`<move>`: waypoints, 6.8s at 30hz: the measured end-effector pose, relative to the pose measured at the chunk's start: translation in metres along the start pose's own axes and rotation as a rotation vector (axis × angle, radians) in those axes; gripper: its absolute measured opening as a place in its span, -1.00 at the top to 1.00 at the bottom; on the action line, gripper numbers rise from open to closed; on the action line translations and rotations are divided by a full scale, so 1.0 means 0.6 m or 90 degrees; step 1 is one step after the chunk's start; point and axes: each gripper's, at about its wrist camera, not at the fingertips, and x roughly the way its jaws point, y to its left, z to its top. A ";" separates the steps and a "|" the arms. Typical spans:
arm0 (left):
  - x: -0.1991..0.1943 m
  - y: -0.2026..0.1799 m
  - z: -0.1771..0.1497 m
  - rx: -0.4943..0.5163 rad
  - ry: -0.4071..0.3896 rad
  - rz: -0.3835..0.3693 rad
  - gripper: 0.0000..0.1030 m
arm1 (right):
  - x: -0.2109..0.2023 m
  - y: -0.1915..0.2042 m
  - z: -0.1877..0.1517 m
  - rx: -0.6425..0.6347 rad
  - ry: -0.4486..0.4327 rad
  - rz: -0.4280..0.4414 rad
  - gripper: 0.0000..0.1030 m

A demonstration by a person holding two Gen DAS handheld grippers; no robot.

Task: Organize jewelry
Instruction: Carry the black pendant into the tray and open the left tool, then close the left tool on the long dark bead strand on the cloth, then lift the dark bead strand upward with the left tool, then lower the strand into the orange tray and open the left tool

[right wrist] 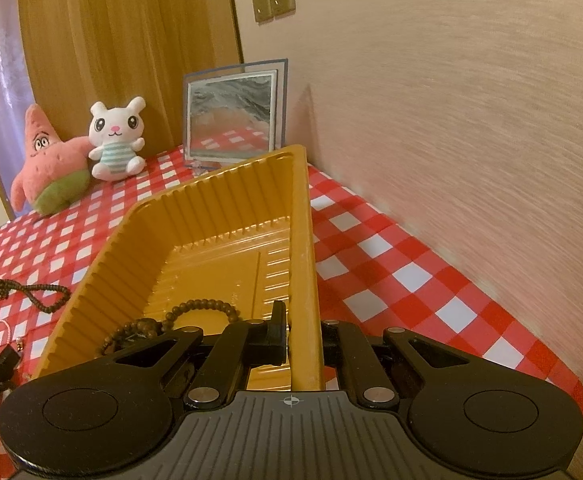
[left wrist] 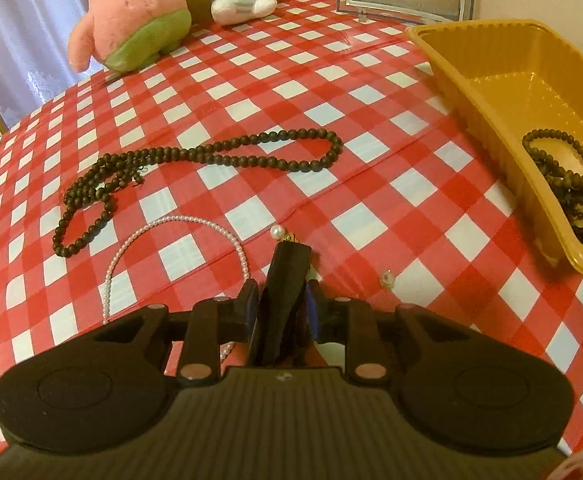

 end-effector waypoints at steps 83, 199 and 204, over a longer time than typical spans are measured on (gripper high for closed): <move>0.043 0.288 0.082 -0.256 -0.083 0.145 0.21 | -0.003 0.005 0.005 0.004 -0.008 -0.004 0.89; -0.114 -0.218 0.226 0.007 -0.036 -0.350 0.88 | 0.004 -0.014 0.000 0.015 0.002 0.040 0.88; -0.062 -0.228 0.189 -0.002 0.009 -0.324 0.88 | 0.005 -0.014 0.000 0.015 0.002 0.040 0.88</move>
